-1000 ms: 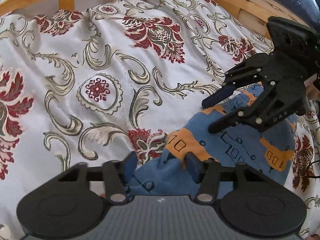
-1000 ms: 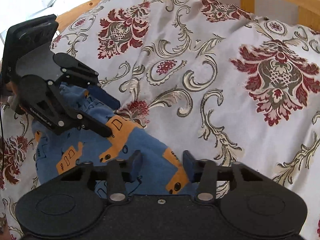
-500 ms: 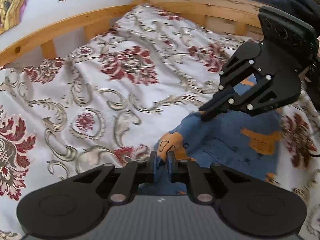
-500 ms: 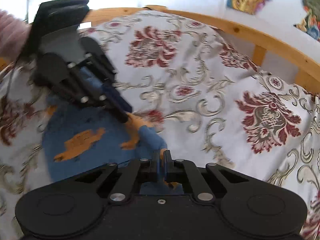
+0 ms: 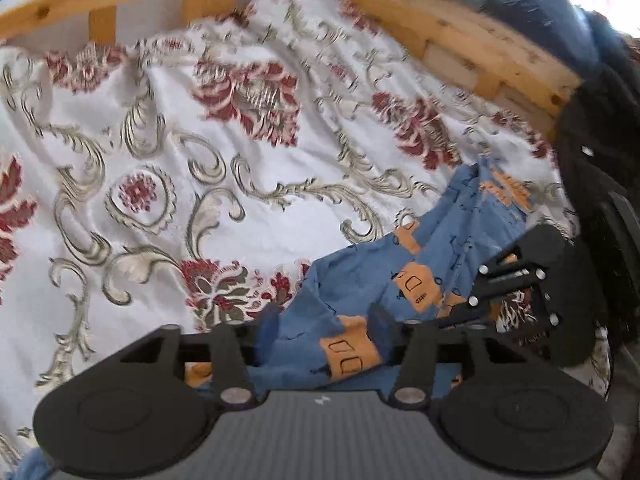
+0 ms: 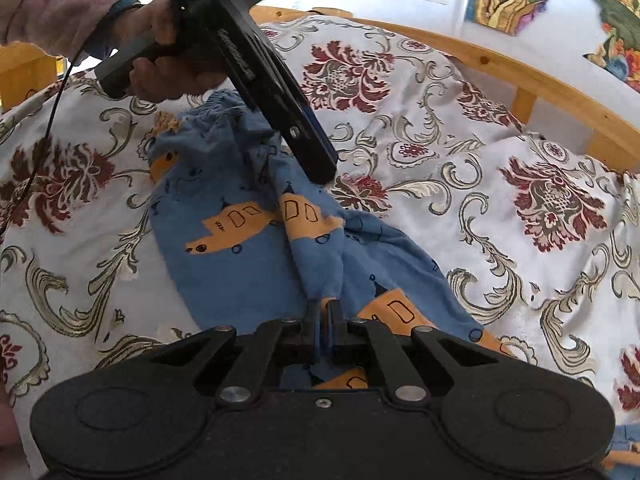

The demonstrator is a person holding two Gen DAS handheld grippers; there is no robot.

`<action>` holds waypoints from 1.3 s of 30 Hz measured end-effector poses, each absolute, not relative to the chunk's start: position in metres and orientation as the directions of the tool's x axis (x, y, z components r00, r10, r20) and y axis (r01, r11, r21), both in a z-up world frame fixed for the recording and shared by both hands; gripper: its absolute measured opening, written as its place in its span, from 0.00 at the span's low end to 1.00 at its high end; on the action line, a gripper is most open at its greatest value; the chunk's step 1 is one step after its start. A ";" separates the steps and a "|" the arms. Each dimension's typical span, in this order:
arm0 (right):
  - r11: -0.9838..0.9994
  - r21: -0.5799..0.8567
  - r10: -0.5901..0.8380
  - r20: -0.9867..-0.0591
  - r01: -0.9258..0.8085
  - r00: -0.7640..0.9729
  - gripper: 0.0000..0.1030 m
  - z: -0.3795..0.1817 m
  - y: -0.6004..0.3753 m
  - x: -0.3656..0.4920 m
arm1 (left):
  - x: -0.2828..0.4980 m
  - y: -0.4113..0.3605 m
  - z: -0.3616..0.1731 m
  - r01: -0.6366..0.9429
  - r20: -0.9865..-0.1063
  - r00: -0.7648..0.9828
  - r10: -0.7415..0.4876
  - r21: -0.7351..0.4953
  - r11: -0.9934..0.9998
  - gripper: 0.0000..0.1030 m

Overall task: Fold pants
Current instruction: 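Fold the gripped pants edge over with both tools and release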

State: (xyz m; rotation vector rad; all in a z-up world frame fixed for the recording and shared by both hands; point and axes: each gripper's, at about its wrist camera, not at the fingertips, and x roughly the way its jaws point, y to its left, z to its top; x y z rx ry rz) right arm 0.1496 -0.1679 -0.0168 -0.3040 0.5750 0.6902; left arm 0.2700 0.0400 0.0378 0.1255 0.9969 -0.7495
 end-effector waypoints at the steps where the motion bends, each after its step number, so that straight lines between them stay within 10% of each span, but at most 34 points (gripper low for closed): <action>1: 0.739 -0.077 0.509 -0.588 -0.669 0.629 0.02 -0.018 -0.168 0.150 | 0.273 0.035 0.034 0.615 -0.812 0.304 -0.498 -0.232 0.754 0.55; 12: 0.756 -0.062 0.510 -0.569 -0.652 0.646 0.02 -0.020 -0.172 0.147 | 0.292 -0.003 0.013 0.526 -0.913 0.270 -0.307 -0.127 0.841 0.06; 27: 0.822 -0.097 0.411 -0.583 -0.562 0.701 0.03 -0.007 -0.182 0.232 | 0.347 -0.004 0.021 0.543 -0.853 0.434 -0.291 -0.011 0.840 0.05; 32: 0.885 -0.125 0.302 -0.578 -0.448 0.758 0.42 -0.016 -0.194 0.251 | 0.356 0.006 -0.004 0.506 -0.854 0.427 -0.296 -0.046 0.861 0.05; 39: 0.920 -0.115 0.241 -0.588 -0.374 0.772 0.44 0.000 -0.235 0.230 | 0.350 0.019 0.007 0.501 -0.823 0.433 -0.367 -0.119 0.857 0.11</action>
